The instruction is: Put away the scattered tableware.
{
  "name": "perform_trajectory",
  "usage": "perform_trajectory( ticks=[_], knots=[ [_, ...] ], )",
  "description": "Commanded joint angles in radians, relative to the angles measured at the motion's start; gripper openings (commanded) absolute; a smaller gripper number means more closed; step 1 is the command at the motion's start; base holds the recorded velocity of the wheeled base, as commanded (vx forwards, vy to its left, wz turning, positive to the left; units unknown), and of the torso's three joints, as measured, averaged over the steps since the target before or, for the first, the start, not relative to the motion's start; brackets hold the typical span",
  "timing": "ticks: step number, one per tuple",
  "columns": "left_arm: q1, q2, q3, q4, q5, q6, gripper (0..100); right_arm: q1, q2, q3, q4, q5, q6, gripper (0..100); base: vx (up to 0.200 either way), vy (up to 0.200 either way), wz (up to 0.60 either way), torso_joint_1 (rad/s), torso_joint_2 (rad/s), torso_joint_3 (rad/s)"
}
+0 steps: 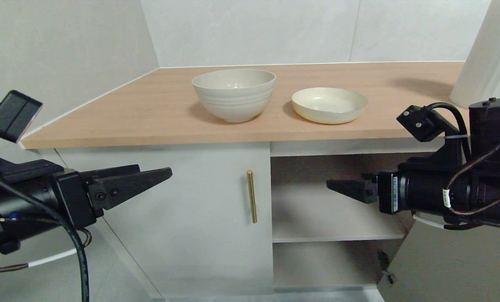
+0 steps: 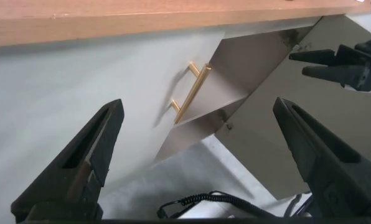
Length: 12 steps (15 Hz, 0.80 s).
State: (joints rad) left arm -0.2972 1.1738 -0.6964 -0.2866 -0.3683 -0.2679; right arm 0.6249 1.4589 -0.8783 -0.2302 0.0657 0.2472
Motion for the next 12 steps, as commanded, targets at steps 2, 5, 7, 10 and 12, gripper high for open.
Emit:
perform_trajectory(
  ticks=[2,5,7,10,12],
  knots=[
    [0.0,0.006,0.0,0.0,-0.001,-0.002,100,0.001,0.0,0.002,0.0,0.0,0.0,100,0.0,0.0,0.0,0.025,-0.11,-0.087],
    [0.0,0.006,0.0,0.0,-0.001,-0.002,100,0.001,0.001,0.002,-0.001,0.0,0.0,100,0.0,0.0,0.0,0.071,-0.25,-0.266],
    [0.0,0.007,-0.014,-0.025,0.002,-0.002,100,0.001,-0.005,0.002,-0.001,-0.001,-0.019,100,0.0,0.0,0.0,0.176,-0.53,-0.31],
    [0.0,0.067,-0.132,-0.026,0.005,-0.002,100,0.001,-0.003,0.001,-0.001,0.0,-0.02,100,0.0,0.0,0.0,0.165,-0.5,-0.29],
    [0.001,0.101,-0.132,-0.008,0.028,-0.005,100,-0.001,-0.002,0.001,-0.001,0.0,-0.022,100,0.0,0.0,0.0,0.186,-0.48,-0.298]
  ],
)
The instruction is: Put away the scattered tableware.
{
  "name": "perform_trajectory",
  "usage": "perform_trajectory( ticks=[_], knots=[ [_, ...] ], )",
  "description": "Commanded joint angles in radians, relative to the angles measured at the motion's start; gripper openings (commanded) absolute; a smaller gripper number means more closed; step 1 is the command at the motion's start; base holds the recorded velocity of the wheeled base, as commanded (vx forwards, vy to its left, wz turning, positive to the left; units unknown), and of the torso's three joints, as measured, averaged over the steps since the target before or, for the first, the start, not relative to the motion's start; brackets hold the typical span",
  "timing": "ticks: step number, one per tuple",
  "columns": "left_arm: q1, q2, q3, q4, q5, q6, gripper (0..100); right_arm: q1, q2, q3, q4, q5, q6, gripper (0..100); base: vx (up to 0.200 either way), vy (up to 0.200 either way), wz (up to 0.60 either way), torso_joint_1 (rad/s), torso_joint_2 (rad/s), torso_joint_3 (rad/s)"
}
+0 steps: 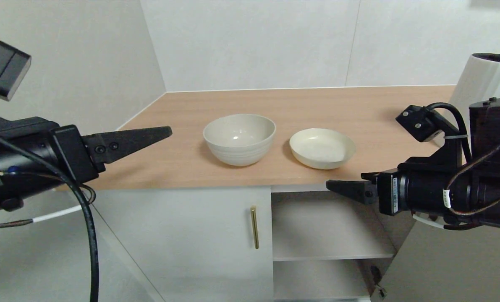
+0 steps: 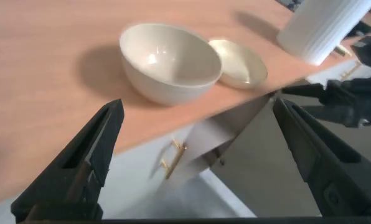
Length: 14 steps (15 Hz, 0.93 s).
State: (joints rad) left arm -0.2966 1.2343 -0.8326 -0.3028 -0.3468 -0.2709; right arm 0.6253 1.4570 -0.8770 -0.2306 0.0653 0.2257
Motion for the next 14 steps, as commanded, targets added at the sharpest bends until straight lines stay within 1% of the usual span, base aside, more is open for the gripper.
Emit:
perform_trajectory(
  ticks=[1,3,5,6,7,8,9,10,12,13,14],
  knots=[
    [0.001,0.065,0.003,0.039,0.011,-0.004,100,-0.001,0.0,0.004,-0.001,-0.001,0.0,100,0.0,0.0,0.0,0.188,-0.48,-0.281],
    [-0.001,0.082,-0.002,0.071,0.003,-0.005,100,-0.001,0.008,0.007,-0.006,0.001,0.0,100,0.0,0.0,0.0,0.19,-0.48,-0.278],
    [-0.004,0.11,-0.01,0.076,-0.001,-0.01,100,-0.001,0.011,0.006,-0.009,0.001,0.0,100,0.0,0.0,0.0,0.205,-0.49,-0.285],
    [-0.007,0.129,-0.013,0.074,-0.001,-0.03,100,-0.001,0.017,0.004,-0.009,0.001,0.0,100,0.0,0.0,0.0,0.207,-0.5,-0.281],
    [-0.015,0.145,-0.019,0.073,-0.001,-0.057,100,-0.001,0.02,0.004,-0.009,0.001,0.0,100,0.0,0.0,0.0,0.207,-0.5,-0.281],
    [-0.026,0.172,-0.042,0.076,-0.001,-0.128,100,-0.001,0.026,0.006,-0.012,0.001,0.0,100,0.0,0.0,0.0,0.217,-0.51,-0.276],
    [-0.029,0.189,-0.054,0.083,0.0,-0.165,100,-0.003,0.029,0.007,-0.026,0.001,0.0,100,0.0,0.0,0.0,0.129,-0.31,-0.178],
    [-0.029,0.197,-0.062,0.094,0.0,-0.172,100,-0.003,0.031,0.009,-0.033,-0.001,0.0,100,0.0,0.0,0.0,0.085,-0.17,-0.095],
    [-0.029,0.235,-0.122,0.221,0.003,-0.185,100,-0.015,0.046,0.012,-0.065,-0.001,0.001,100,0.0,0.0,0.0,0.032,-0.08,-0.039],
    [-0.029,0.249,-0.151,0.274,0.002,-0.205,100,-0.015,0.055,-0.007,-0.062,-0.001,0.009,100,0.0,0.0,0.0,0.0,0.0,0.0],
    [-0.029,0.258,-0.168,0.298,0.0,-0.232,100,-0.015,0.074,-0.037,-0.055,-0.007,0.018,100,0.0,0.0,0.0,0.0,0.0,0.0]
  ],
)
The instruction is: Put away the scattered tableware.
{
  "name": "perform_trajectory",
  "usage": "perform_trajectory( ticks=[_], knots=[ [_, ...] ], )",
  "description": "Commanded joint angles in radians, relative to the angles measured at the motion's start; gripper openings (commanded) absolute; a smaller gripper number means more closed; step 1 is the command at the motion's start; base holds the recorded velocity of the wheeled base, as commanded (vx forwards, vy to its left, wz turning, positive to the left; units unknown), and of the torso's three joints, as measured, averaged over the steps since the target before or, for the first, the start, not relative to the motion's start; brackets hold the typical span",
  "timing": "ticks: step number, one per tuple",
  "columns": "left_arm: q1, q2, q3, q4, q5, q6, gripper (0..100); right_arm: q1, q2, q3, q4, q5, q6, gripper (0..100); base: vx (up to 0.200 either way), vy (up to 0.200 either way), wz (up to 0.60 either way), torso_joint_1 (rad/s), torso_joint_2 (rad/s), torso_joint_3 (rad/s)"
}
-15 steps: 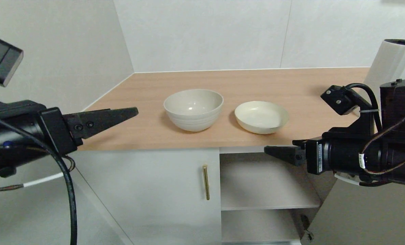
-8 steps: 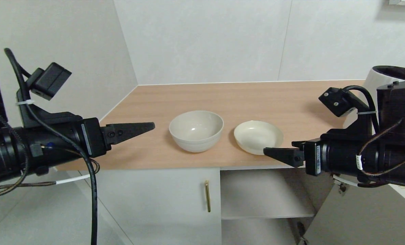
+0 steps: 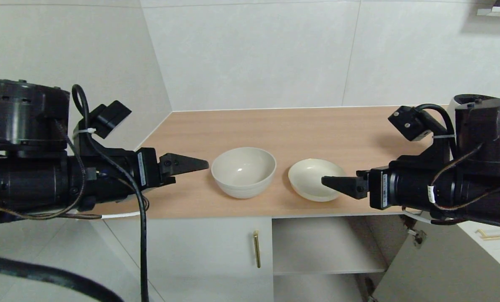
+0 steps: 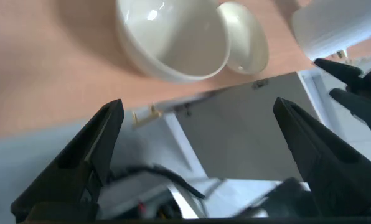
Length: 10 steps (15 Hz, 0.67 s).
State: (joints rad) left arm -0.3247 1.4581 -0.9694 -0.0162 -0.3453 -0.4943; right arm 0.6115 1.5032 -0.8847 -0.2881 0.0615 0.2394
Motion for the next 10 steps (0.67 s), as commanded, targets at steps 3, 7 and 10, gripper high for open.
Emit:
perform_trajectory(
  ticks=[3,7,10],
  knots=[
    [-0.013,0.079,-0.04,0.018,0.002,-0.037,100,-0.022,0.06,-0.177,0.234,-0.025,0.104,100,0.0,0.0,0.0,0.0,0.0,0.0],
    [-0.065,0.165,-0.091,0.012,0.104,-0.164,100,-0.055,0.161,-0.289,0.326,-0.141,0.19,100,0.0,0.0,0.0,0.0,0.0,0.0],
    [-0.085,0.245,-0.123,-0.028,0.197,-0.245,100,-0.076,0.21,-0.309,0.322,-0.181,0.193,100,0.0,0.0,0.0,0.0,0.0,0.0]
  ],
)
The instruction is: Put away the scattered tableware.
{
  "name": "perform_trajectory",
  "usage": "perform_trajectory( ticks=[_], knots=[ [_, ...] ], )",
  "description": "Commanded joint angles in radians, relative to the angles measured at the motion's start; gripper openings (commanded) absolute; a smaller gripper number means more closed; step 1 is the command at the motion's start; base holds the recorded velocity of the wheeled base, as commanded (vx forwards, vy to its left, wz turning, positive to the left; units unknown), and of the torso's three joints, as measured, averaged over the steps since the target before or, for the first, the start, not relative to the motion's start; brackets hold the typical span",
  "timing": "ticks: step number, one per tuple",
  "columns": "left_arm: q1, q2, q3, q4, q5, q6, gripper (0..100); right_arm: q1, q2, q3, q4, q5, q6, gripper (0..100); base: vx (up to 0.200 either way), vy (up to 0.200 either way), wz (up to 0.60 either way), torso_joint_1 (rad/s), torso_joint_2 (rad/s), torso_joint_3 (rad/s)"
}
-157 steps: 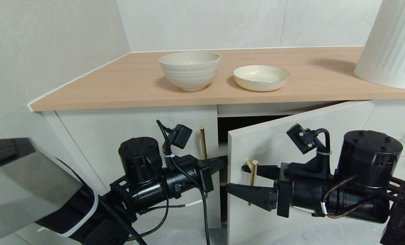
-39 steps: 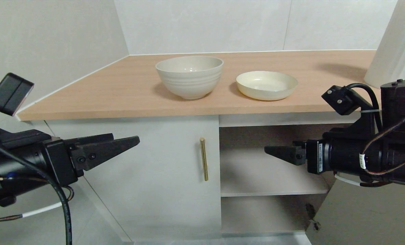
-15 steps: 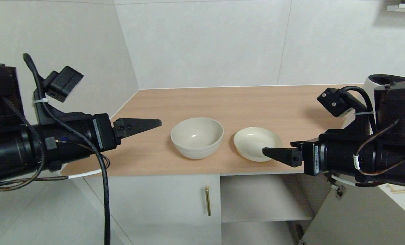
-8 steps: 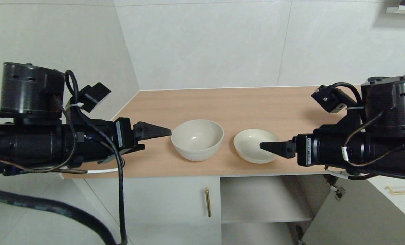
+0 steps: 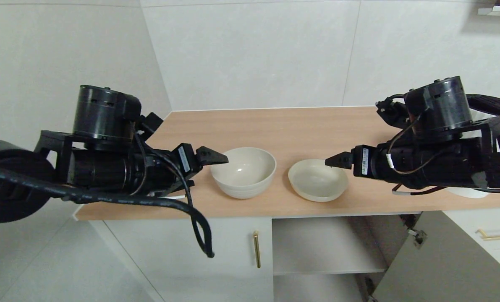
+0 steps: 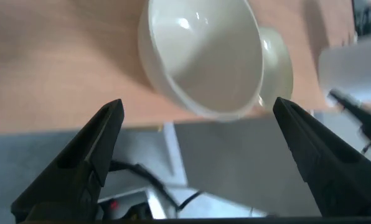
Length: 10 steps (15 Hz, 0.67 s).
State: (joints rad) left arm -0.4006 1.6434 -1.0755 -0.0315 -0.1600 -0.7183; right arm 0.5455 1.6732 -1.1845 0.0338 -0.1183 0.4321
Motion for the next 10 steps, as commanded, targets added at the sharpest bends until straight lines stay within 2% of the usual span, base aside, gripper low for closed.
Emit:
perform_trajectory(
  ticks=[1,4,7,10],
  knots=[
    [-0.01,0.075,-0.021,-0.031,0.011,-0.046,100,-0.012,0.043,-0.011,-0.003,-0.001,0.0,100,0.0,0.0,0.0,0.0,0.0,0.0],
    [-0.009,0.11,-0.037,-0.042,0.031,-0.07,100,-0.012,0.045,-0.007,-0.009,-0.001,0.0,100,0.0,0.0,0.0,0.0,0.0,0.0],
    [-0.009,0.162,-0.053,-0.042,0.1,-0.07,100,-0.012,0.048,-0.007,-0.009,-0.001,0.0,100,0.0,0.0,0.0,0.0,0.0,0.0],
    [-0.009,0.173,-0.055,-0.042,0.112,-0.07,100,-0.012,0.046,-0.007,-0.009,-0.001,0.0,100,0.0,0.0,0.0,0.0,0.0,0.0]
  ],
)
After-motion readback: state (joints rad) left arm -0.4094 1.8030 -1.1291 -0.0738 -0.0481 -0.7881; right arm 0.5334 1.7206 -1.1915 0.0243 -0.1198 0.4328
